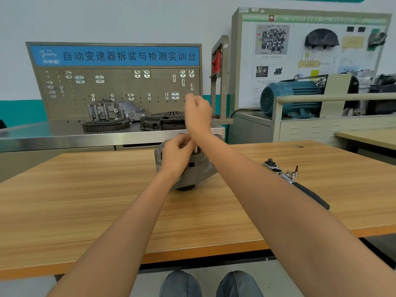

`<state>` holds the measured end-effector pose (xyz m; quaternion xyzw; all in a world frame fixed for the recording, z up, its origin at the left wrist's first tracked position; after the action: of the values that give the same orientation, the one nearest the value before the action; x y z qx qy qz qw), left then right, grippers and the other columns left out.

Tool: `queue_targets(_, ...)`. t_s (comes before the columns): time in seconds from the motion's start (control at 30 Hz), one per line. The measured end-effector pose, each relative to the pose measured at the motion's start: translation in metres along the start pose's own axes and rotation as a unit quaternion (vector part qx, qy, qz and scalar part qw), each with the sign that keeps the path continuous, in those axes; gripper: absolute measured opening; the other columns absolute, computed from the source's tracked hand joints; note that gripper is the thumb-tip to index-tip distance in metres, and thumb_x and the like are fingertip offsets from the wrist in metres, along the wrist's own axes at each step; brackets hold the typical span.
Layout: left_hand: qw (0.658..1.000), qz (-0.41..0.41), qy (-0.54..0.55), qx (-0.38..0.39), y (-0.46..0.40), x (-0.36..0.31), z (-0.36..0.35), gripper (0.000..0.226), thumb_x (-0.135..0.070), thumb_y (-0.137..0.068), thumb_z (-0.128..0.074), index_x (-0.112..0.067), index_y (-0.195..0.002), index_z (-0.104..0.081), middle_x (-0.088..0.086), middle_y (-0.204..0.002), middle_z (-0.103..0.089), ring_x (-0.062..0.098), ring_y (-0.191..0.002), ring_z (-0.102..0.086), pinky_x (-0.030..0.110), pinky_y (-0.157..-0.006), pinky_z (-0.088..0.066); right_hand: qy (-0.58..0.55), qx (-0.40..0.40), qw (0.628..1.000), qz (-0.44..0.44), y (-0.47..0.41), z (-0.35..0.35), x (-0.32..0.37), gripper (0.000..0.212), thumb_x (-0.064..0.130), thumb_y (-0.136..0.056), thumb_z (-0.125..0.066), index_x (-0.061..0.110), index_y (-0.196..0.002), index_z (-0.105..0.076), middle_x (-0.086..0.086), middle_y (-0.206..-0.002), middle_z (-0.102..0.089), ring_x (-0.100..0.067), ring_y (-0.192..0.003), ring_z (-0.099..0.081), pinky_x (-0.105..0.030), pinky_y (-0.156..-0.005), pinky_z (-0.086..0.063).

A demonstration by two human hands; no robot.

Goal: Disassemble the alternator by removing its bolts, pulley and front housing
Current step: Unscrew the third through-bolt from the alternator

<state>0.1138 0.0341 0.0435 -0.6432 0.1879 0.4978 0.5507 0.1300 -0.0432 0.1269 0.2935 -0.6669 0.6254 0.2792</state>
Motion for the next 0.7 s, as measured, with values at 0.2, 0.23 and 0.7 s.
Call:
queue_targets(0.2,0.999,-0.017,-0.003,0.027,0.001,-0.004,0.001,0.022,-0.016,-0.094,-0.056,-0.011,-0.112,-0.068,-0.006,-0.097,-0.068,-0.001,-0.086,-0.060,0.006,-0.070,-0.046,-0.126,0.036,0.987,-0.088,-0.008,-0.002,-0.005,0.043,0.012,-0.092,-0.040,0.016,-0.050,-0.029,-0.003,-0.052,-0.027,-0.015,-0.056,-0.028,-0.026,-0.057,-0.029)
queue_targets(0.23,1.000,-0.008,0.001,0.028,0.001,-0.003,0.001,0.022,-0.015,-0.094,-0.056,-0.010,-0.111,-0.068,-0.002,-0.098,-0.069,0.003,-0.085,-0.061,0.011,-0.073,-0.048,-0.121,0.042,0.988,-0.084,-0.007,-0.006,-0.004,0.043,0.011,-0.091,-0.040,0.016,-0.050,-0.028,-0.003,-0.052,-0.026,-0.014,-0.055,-0.027,-0.027,-0.056,-0.027)
queue_targets(0.7,0.995,0.066,-0.067,-0.024,-0.009,-0.008,0.003,0.031,0.000,-0.089,-0.048,-0.017,-0.064,-0.048,-0.002,-0.061,-0.049,0.010,-0.058,-0.040,0.020,-0.050,-0.033,0.349,-0.093,0.914,0.185,0.018,0.003,0.007,0.015,0.017,-0.081,-0.049,0.004,-0.082,-0.058,-0.008,-0.083,-0.052,-0.025,-0.085,-0.046,-0.041,-0.096,-0.035)
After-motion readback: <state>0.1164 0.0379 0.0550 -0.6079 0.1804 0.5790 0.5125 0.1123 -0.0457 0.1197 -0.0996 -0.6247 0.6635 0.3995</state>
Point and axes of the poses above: each hand's wrist, its own y-axis away from the middle knuckle, its own z-axis out of the back of the hand, x = y × z, the point moved 6 cm from there along -y, towards the middle knuckle
